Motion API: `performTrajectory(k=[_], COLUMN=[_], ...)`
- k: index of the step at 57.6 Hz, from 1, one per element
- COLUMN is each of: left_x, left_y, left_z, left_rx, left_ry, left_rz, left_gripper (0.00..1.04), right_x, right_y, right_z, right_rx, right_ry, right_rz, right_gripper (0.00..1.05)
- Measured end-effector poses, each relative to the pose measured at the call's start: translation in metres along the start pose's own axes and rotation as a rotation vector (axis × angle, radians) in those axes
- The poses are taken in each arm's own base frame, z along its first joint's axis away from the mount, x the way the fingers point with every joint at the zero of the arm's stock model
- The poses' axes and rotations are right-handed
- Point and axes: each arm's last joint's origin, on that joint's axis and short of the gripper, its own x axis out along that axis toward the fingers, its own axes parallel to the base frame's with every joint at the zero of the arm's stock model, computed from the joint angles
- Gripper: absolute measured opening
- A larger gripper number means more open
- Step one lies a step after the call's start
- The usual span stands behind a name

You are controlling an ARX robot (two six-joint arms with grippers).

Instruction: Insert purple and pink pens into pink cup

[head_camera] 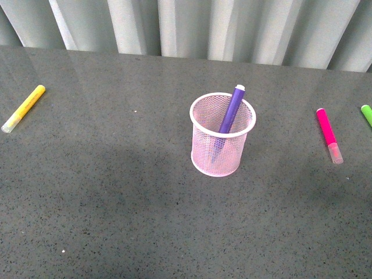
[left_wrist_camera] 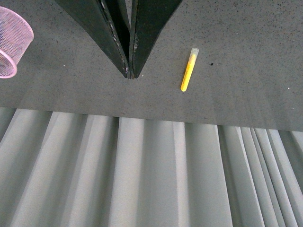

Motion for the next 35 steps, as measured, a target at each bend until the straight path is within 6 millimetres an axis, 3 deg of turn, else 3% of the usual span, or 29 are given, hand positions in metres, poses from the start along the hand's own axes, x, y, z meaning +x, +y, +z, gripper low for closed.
performTrajectory(k=[26,35], left_x=[-0.013,-0.013], left_y=[0.000,0.000], left_z=[-0.003,-0.003], left_rx=[-0.001,0.000], left_ry=[0.006,0.006], left_rz=[0.000,0.000], left_gripper=[0.04,0.33], right_x=[0.000,0.000], right_y=[0.000,0.000], right_z=[0.000,0.000], right_rx=[0.000,0.000], right_ry=[0.000,0.000], right_rz=[0.000,0.000], right_gripper=[0.98,0.98])
